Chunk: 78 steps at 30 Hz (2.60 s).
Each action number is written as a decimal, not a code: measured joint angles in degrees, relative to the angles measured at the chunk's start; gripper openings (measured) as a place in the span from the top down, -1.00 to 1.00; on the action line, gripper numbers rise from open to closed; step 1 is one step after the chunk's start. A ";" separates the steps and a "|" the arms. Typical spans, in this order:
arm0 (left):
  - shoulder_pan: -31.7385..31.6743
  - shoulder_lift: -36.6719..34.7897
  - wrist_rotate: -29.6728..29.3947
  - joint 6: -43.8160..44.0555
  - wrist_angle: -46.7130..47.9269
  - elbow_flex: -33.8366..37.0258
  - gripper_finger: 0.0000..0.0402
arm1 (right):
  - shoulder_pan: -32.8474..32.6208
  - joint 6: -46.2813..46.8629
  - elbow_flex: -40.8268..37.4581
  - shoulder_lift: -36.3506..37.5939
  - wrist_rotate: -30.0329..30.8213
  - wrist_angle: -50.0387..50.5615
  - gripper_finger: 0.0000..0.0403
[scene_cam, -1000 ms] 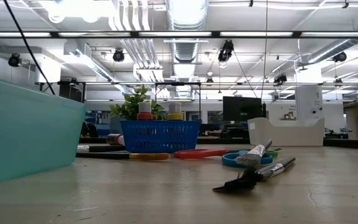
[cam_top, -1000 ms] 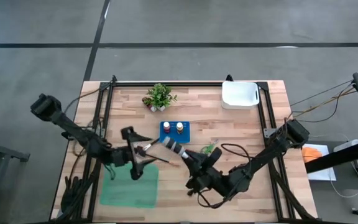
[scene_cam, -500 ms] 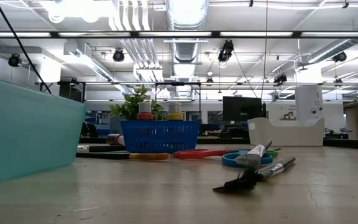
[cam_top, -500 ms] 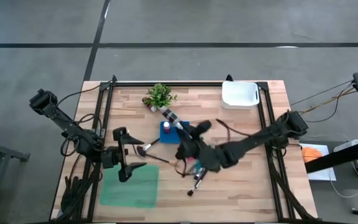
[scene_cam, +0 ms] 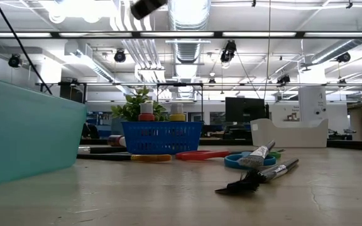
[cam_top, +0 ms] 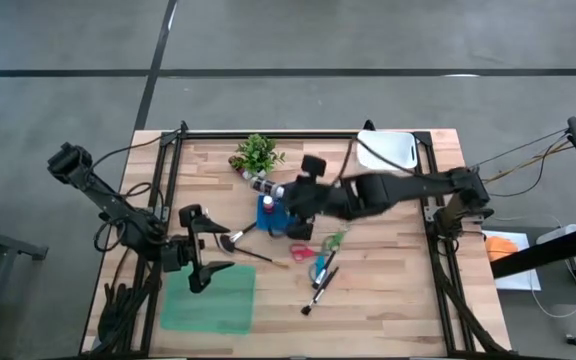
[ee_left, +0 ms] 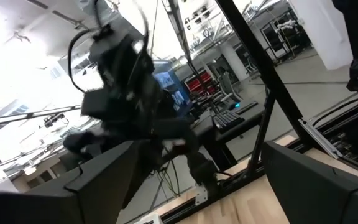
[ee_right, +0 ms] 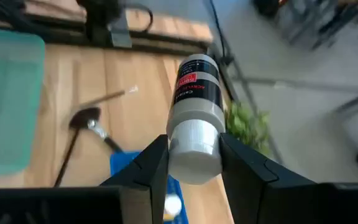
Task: Pick & Place Paint Supplies
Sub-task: Put the grey paint into the blue bin
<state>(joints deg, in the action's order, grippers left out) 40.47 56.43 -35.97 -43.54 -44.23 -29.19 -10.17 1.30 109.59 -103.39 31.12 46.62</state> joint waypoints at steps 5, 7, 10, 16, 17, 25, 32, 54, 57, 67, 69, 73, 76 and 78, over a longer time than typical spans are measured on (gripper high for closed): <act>0.00 -2.95 -0.47 -1.98 0.58 -0.09 -0.78 | 4.01 4.70 4.91 -1.53 -14.48 9.24 0.45; 0.00 -4.75 -0.68 -2.11 1.48 -0.09 -0.78 | 5.49 6.75 5.75 -2.73 -19.70 12.70 0.45; 0.00 -7.25 -1.78 -1.25 4.58 -0.11 -0.78 | 7.09 8.03 6.31 -5.06 -20.90 18.08 0.45; 0.00 -9.76 -6.89 2.84 10.71 -0.02 -0.77 | 8.39 7.93 6.44 -9.34 -25.84 20.09 0.45; 0.00 -9.83 -6.96 3.23 10.99 -0.02 -0.77 | 8.50 7.71 6.54 -10.08 -26.60 20.26 0.45; 0.11 -9.75 -6.99 3.51 11.46 -0.02 -0.77 | 9.90 5.76 17.06 -17.01 -29.46 33.98 0.45; 0.11 -9.75 -6.62 4.40 11.69 -0.02 -0.77 | 10.80 3.87 22.71 -21.54 -35.13 41.28 0.45; 0.09 -9.73 -6.51 4.82 12.84 0.02 -0.77 | 12.11 -0.89 20.47 -27.04 -31.11 40.18 0.45; 0.09 -9.73 -6.49 4.84 12.98 0.02 -0.77 | 12.21 -1.73 20.47 -27.78 -31.11 40.12 0.45; 0.09 -9.73 -6.49 5.00 13.25 0.02 -0.77 | 12.82 -2.79 20.47 -29.03 -30.95 39.96 0.45; 0.07 -9.73 -6.49 5.00 13.25 0.02 -0.77 | 12.88 -2.82 20.47 -29.11 -30.94 39.79 0.45; 0.07 -9.73 -6.49 5.00 13.25 0.02 -0.77 | 13.08 -2.88 20.47 -29.11 -30.96 39.69 0.45; 0.07 -9.73 -6.49 5.00 13.25 0.02 -0.77 | 13.22 -3.00 20.47 -29.11 -30.96 39.50 0.45; 0.07 -9.73 -6.49 5.00 13.25 0.02 -0.77 | 13.24 -3.01 20.47 -29.11 -30.96 39.47 0.45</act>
<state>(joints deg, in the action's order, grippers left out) 40.53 46.70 -42.46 -38.54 -30.98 -29.17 3.08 -1.72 130.06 -132.51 0.16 86.08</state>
